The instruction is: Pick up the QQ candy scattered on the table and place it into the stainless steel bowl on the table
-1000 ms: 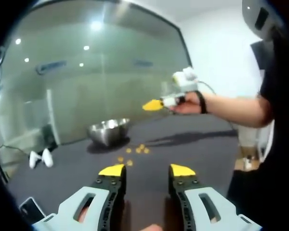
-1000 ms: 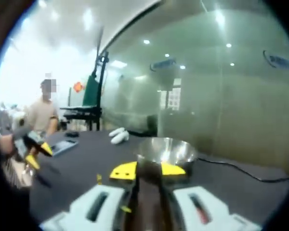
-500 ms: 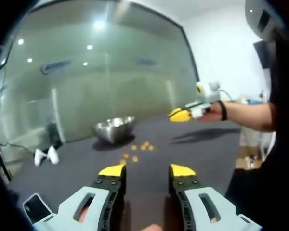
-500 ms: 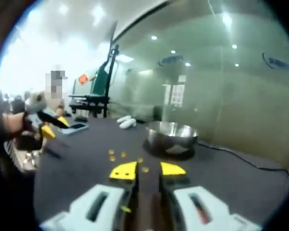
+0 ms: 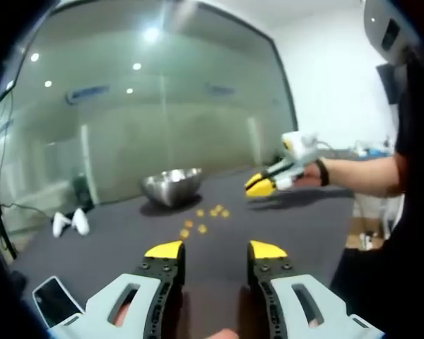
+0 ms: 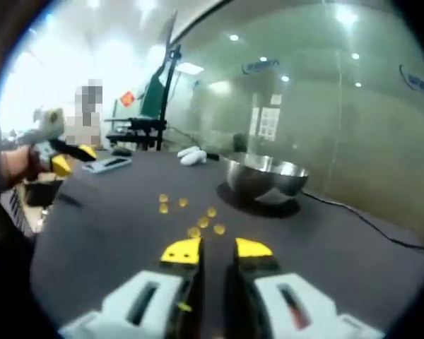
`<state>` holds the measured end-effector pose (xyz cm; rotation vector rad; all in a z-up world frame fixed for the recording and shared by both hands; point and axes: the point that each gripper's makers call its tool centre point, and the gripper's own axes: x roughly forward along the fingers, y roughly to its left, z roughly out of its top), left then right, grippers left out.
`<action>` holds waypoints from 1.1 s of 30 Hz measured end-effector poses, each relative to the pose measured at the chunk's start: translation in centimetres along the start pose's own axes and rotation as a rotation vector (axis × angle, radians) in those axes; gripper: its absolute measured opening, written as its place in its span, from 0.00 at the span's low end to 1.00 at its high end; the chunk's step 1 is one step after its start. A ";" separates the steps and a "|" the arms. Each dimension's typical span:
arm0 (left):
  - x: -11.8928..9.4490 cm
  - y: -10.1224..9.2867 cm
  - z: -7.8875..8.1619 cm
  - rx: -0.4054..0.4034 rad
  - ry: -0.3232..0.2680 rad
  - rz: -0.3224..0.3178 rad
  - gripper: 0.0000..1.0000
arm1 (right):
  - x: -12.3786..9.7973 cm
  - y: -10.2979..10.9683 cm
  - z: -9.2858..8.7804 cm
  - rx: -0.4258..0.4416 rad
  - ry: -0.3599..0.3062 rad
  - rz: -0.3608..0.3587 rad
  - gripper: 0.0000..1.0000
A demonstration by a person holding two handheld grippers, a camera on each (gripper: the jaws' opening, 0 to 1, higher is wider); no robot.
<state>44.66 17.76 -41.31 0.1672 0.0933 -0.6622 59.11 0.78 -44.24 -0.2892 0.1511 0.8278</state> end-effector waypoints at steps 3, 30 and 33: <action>0.0 0.3 -0.1 -0.003 0.003 0.007 0.37 | 1.4 -0.2 -0.3 0.007 0.018 0.013 0.17; 0.1 0.7 -1.0 -0.027 0.025 0.012 0.37 | 7.3 -0.1 -1.8 0.058 0.105 0.080 0.13; 0.0 0.8 -1.0 -0.029 0.024 0.017 0.37 | 7.3 0.1 -1.8 0.055 0.106 0.083 0.10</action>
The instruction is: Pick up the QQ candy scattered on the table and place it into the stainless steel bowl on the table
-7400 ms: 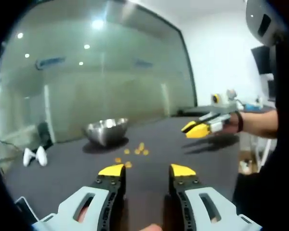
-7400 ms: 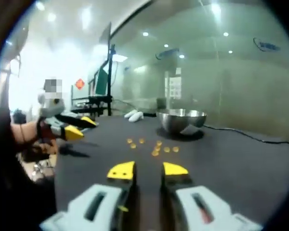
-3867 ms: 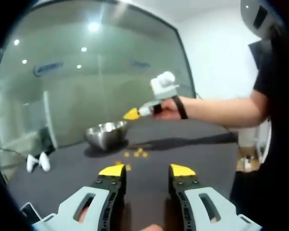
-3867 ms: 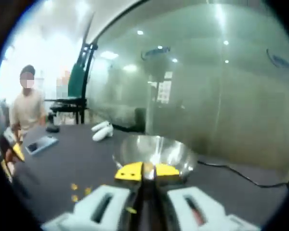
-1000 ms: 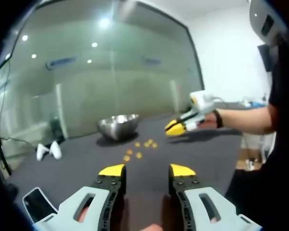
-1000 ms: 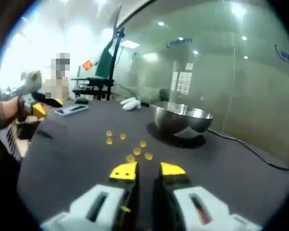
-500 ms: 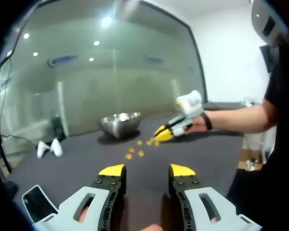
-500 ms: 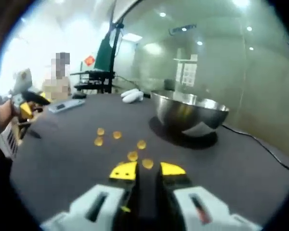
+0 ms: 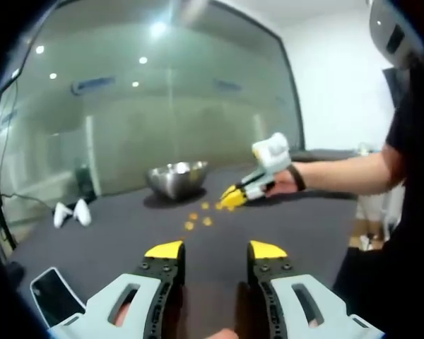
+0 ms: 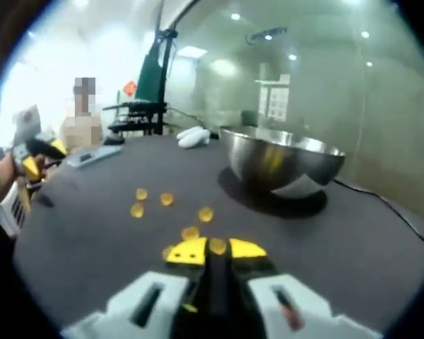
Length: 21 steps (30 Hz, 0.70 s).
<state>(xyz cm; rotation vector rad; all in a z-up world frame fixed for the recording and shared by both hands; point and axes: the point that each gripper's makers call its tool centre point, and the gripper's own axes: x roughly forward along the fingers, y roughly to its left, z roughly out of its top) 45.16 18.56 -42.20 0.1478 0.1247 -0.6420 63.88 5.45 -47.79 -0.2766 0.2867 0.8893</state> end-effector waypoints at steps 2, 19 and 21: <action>0.0 0.0 0.0 0.000 0.001 0.001 0.37 | 0.0 0.0 0.0 0.006 0.002 -0.001 0.09; 0.2 0.0 0.0 -0.007 0.005 0.005 0.37 | -2.5 -1.1 4.3 0.081 -0.130 -0.031 0.09; 0.3 0.0 0.0 -0.005 0.008 0.002 0.37 | -3.1 -1.4 5.4 0.089 -0.153 -0.033 0.09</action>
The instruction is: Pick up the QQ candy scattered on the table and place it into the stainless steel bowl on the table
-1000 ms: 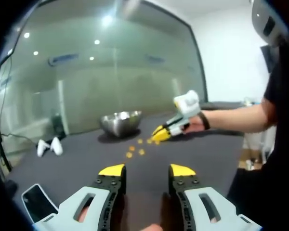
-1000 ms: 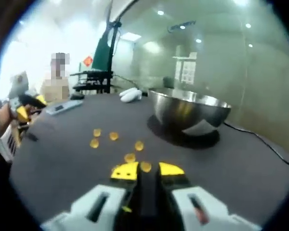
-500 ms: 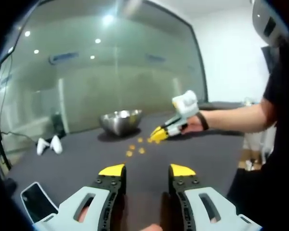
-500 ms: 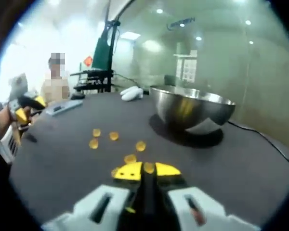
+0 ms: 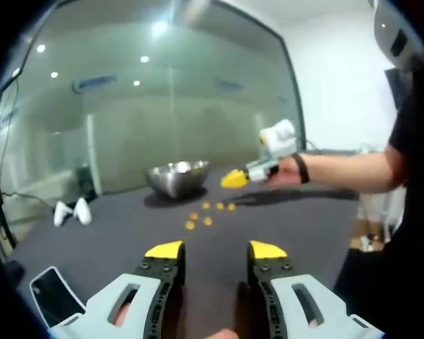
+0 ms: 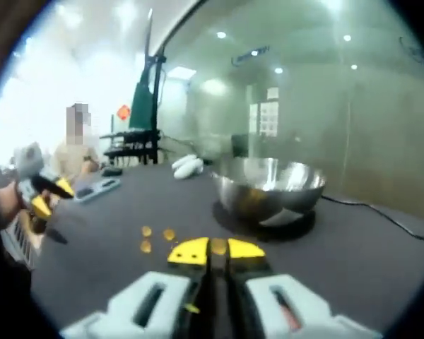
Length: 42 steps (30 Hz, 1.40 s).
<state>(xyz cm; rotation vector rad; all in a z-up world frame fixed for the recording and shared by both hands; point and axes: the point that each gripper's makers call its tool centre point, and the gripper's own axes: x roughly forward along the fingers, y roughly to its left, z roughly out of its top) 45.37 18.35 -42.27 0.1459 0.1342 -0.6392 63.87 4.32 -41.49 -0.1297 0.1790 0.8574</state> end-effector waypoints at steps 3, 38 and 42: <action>0.3 0.4 -0.7 -0.024 0.034 0.003 0.36 | -0.3 -0.4 1.6 -0.015 -0.022 -0.014 0.09; -0.7 0.9 -2.6 -0.006 0.221 0.001 0.36 | 7.6 -6.6 9.4 -0.221 -0.024 -0.176 0.09; -0.8 0.8 -2.4 0.004 0.226 -0.003 0.36 | 8.1 -6.5 10.1 -0.186 -0.037 -0.176 0.09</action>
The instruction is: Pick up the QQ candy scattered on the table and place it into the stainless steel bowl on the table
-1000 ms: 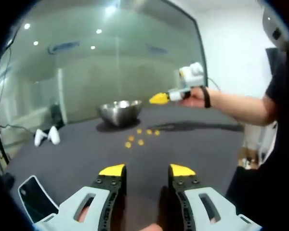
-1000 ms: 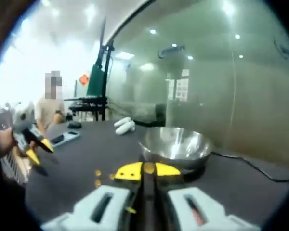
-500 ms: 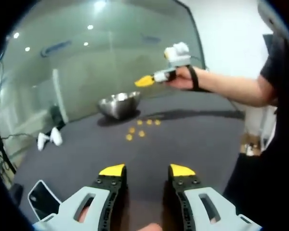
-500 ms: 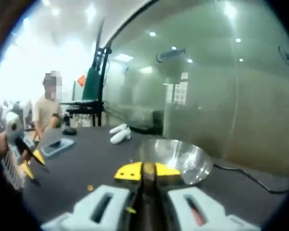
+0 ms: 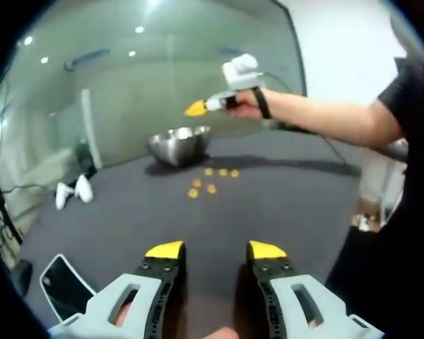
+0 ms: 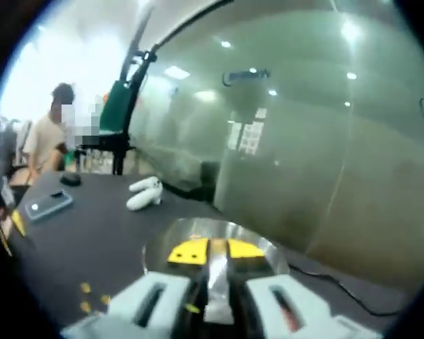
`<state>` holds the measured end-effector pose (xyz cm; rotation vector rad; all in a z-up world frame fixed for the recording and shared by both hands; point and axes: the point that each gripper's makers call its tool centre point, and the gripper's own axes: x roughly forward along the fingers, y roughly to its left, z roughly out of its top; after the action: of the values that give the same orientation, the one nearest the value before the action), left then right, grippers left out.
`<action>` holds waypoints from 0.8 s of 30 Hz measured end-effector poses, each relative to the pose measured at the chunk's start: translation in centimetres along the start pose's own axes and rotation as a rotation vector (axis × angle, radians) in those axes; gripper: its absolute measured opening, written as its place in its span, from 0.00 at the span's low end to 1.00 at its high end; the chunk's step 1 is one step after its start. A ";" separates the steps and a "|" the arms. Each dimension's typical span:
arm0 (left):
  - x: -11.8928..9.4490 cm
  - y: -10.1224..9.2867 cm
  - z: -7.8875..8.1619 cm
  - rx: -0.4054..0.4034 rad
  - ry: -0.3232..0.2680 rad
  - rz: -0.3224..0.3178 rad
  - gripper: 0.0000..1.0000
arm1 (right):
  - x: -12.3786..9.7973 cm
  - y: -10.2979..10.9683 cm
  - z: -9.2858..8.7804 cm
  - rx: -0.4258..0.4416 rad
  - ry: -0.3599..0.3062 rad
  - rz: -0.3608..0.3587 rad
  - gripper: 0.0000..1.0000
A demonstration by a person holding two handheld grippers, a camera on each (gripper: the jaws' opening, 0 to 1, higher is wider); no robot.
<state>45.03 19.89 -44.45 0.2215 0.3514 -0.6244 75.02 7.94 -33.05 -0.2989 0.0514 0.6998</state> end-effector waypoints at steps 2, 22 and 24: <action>-0.1 -0.1 0.1 0.002 -0.001 -0.002 0.36 | 0.5 0.1 -0.2 0.012 0.003 0.007 0.10; -0.3 -0.3 0.3 0.015 0.007 -0.008 0.36 | -2.4 0.7 -0.9 0.008 -0.015 0.020 0.15; -0.4 -0.3 0.3 0.016 0.004 -0.004 0.36 | -3.4 0.8 -0.6 0.002 -0.024 0.023 0.16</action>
<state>44.65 19.78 -44.02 0.2374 0.3514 -0.6313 71.96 6.26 -33.38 -0.2885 0.0333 0.7263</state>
